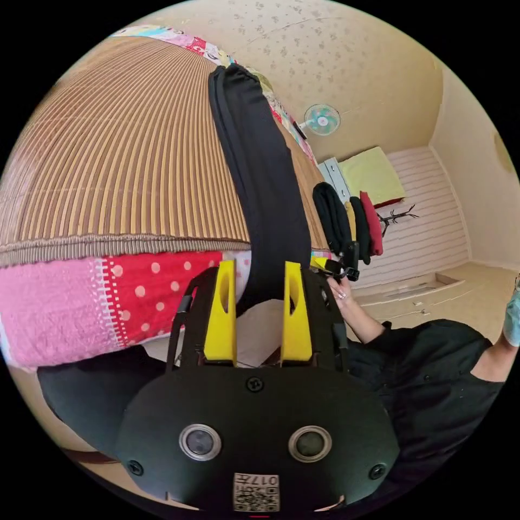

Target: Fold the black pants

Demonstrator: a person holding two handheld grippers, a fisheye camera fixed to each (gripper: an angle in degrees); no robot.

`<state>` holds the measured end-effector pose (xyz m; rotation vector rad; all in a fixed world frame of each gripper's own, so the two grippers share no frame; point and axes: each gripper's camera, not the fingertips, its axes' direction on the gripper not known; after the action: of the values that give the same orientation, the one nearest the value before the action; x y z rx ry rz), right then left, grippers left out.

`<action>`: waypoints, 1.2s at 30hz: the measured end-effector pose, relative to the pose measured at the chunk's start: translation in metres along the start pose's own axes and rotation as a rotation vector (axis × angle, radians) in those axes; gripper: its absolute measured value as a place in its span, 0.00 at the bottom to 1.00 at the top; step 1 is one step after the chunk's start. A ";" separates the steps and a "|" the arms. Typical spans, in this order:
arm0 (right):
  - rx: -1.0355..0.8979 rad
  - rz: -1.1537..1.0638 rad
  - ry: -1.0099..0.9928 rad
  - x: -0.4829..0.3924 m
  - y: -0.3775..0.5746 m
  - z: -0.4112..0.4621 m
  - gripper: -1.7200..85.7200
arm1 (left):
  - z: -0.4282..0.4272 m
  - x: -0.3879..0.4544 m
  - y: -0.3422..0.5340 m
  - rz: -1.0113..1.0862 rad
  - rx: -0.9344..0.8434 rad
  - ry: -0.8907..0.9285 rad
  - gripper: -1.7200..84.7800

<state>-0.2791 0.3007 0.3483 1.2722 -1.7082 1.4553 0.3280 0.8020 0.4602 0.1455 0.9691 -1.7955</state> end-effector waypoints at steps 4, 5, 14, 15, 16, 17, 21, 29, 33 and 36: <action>-0.036 0.010 -0.117 -0.002 -0.010 0.013 0.14 | 0.003 -0.040 0.020 -0.034 0.009 0.071 0.14; -0.040 0.015 -0.127 -0.005 -0.015 0.018 0.13 | 0.007 -0.050 0.027 -0.039 0.015 0.091 0.14; -0.091 0.013 -0.111 -0.038 -0.022 0.021 0.06 | 0.034 -0.120 0.080 -0.027 0.007 0.268 0.07; -0.093 -0.010 -0.119 -0.052 -0.019 0.015 0.05 | 0.032 -0.120 0.087 -0.011 0.013 0.294 0.07; -0.093 -0.032 -0.122 -0.061 -0.018 0.011 0.05 | 0.027 -0.116 0.101 0.031 0.022 0.333 0.07; -0.088 -0.084 -0.129 -0.082 -0.014 0.002 0.05 | 0.017 -0.103 0.113 0.092 0.034 0.351 0.07; 0.016 -0.276 -0.214 -0.172 -0.009 -0.053 0.04 | -0.029 -0.029 0.137 0.327 0.123 0.345 0.07; 0.258 -0.774 -0.208 -0.402 -0.023 -0.178 0.03 | -0.150 0.203 0.154 0.867 0.391 0.300 0.07; 0.386 -1.004 -0.154 -0.523 -0.018 -0.229 0.03 | -0.191 0.275 0.148 0.993 0.479 0.409 0.07; 0.454 -1.063 -0.089 -0.585 -0.024 -0.252 0.03 | -0.214 0.322 0.131 1.014 0.494 0.465 0.07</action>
<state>-0.0656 0.7185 -0.0828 2.0425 -0.4848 1.1022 0.2212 0.6924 0.0818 1.1817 0.5436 -1.0023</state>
